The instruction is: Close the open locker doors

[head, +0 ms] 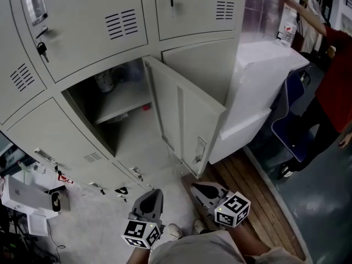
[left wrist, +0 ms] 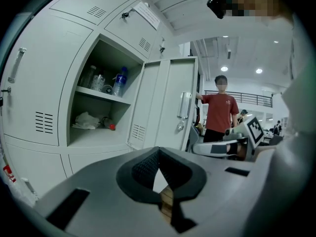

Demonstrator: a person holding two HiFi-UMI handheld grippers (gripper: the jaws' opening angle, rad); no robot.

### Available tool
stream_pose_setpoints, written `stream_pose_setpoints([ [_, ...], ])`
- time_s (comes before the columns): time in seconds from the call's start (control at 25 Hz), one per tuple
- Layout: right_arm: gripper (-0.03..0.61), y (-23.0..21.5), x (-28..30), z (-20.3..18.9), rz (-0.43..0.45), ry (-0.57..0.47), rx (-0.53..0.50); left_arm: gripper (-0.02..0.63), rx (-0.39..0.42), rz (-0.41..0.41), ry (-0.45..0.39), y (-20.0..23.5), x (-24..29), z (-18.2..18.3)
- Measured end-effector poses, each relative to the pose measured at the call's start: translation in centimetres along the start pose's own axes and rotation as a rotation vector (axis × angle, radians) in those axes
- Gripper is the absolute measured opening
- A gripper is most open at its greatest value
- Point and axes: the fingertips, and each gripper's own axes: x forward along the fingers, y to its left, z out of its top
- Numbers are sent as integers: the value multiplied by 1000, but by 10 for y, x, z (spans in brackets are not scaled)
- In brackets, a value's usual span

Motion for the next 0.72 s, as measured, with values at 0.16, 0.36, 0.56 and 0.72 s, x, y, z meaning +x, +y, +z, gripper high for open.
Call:
stream_pose_setpoints([
  [0.16, 28, -18, -11, 3, -13, 1, -3, 15, 0, 9, -1, -9, 8, 0],
  [0.36, 28, -40, -22, 8, -31, -6, -8, 15, 2, 17, 3, -18, 19, -2],
  [0.56, 28, -63, -31, 15, -47, -15, -13, 15, 3, 29, 4, -25, 28, -1],
  [0.72, 28, -79, -30, 20, -41, -12, -22, 15, 4, 44, 6, -29, 34, -1],
])
